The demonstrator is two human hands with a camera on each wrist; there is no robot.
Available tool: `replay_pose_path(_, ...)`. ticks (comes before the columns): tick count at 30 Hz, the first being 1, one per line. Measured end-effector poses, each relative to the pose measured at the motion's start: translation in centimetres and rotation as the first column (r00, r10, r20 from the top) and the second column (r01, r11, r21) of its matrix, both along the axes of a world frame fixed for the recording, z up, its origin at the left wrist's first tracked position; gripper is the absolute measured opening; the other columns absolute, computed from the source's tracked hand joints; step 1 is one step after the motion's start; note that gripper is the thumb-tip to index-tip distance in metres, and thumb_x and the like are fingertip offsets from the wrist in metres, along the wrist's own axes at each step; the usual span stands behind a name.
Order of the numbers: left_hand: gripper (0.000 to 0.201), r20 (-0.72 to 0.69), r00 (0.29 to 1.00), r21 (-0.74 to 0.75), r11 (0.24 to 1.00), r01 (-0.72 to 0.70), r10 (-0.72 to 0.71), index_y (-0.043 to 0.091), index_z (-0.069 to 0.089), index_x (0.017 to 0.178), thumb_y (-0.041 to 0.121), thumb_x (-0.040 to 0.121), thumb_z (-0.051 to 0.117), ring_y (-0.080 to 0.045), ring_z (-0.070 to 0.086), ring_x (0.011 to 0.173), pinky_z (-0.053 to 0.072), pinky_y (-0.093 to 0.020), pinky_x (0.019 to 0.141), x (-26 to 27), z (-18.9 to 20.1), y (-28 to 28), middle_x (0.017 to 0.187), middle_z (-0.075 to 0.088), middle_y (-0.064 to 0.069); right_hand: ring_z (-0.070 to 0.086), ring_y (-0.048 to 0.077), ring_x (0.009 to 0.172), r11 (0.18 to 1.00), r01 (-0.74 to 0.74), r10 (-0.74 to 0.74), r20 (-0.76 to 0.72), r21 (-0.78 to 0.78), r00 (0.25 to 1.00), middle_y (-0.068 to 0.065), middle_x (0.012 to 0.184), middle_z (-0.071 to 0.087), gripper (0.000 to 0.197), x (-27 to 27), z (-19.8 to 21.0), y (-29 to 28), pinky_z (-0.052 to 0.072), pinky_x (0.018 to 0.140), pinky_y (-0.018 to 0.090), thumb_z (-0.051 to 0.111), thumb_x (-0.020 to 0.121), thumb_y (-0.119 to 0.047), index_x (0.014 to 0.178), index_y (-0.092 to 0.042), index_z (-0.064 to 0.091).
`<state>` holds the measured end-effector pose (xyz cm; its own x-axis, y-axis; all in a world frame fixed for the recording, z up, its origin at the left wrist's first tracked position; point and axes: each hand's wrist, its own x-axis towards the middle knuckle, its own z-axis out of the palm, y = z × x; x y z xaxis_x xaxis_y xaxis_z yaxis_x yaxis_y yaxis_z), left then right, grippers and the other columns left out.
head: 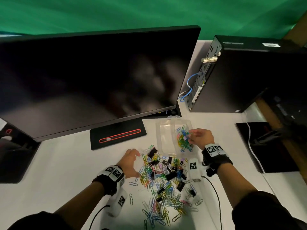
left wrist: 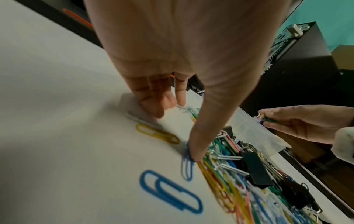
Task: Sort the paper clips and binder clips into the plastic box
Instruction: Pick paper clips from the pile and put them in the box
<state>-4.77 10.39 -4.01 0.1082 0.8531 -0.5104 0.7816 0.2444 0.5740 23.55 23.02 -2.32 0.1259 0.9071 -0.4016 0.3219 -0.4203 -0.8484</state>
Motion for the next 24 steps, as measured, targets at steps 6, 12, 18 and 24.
replay_pose_path(6, 0.070, 0.036, 0.999, 0.002, 1.000, -0.030, 0.030, 0.018, 0.038, 0.116, 0.019, 0.062, 0.082, -0.014, 0.041, 0.085, 0.040, -0.022, 0.077, 0.3, -0.2, 0.2, 0.103, 0.034, -0.001, 0.066, 0.017, 0.065, 0.999, 0.000, 0.000, -0.006, -0.038, 1.000, 0.013, 0.089, 0.068, 0.016, 0.3, -0.5, 0.1, 0.058, 0.070, 0.027, 0.065, 0.078, 0.002, 0.091, -0.007, 0.068)
replay_pose_path(12, 0.067, 0.044, 0.999, 0.011, 1.000, -0.027, 0.026, 0.017, 0.039, 0.117, 0.019, 0.064, 0.081, -0.015, 0.042, 0.085, 0.036, -0.010, 0.058, 0.3, -0.4, 0.4, 0.103, 0.035, -0.002, 0.066, 0.025, 0.096, 0.950, -0.313, 0.269, 0.462, 0.019, 0.845, 0.008, 0.108, 0.070, 0.017, -0.6, 0.3, -0.5, 0.048, 0.090, 0.025, 0.062, 0.083, -0.016, 0.097, -0.013, 0.071)
replay_pose_path(18, 0.058, 0.044, 0.999, 0.008, 1.000, -0.021, 0.020, 0.019, 0.040, 0.113, 0.019, 0.069, 0.078, -0.013, 0.041, 0.081, 0.035, -0.009, 0.055, 0.4, -0.3, 0.5, 0.104, 0.035, -0.002, 0.063, 0.026, 0.094, 0.868, -0.486, 0.453, 0.574, -0.107, 0.682, 0.009, 0.104, 0.070, 0.023, -3.3, 0.2, 0.1, 0.049, 0.083, 0.026, 0.052, 0.083, -0.008, 0.095, -0.017, 0.070)
replay_pose_path(24, 0.063, 0.074, 0.996, -0.021, 0.999, -0.038, 0.040, 0.017, 0.039, 0.117, 0.024, 0.069, 0.078, -0.014, 0.041, 0.090, 0.035, -0.008, 0.059, 0.4, 0.1, 0.5, 0.106, 0.033, -0.001, 0.061, 0.026, 0.094, 0.842, -0.508, 0.500, 0.615, -0.181, 0.610, 0.006, 0.105, 0.068, 0.020, -4.1, -0.2, 0.6, 0.046, 0.079, 0.025, 0.061, 0.080, -0.014, 0.099, -0.019, 0.068)
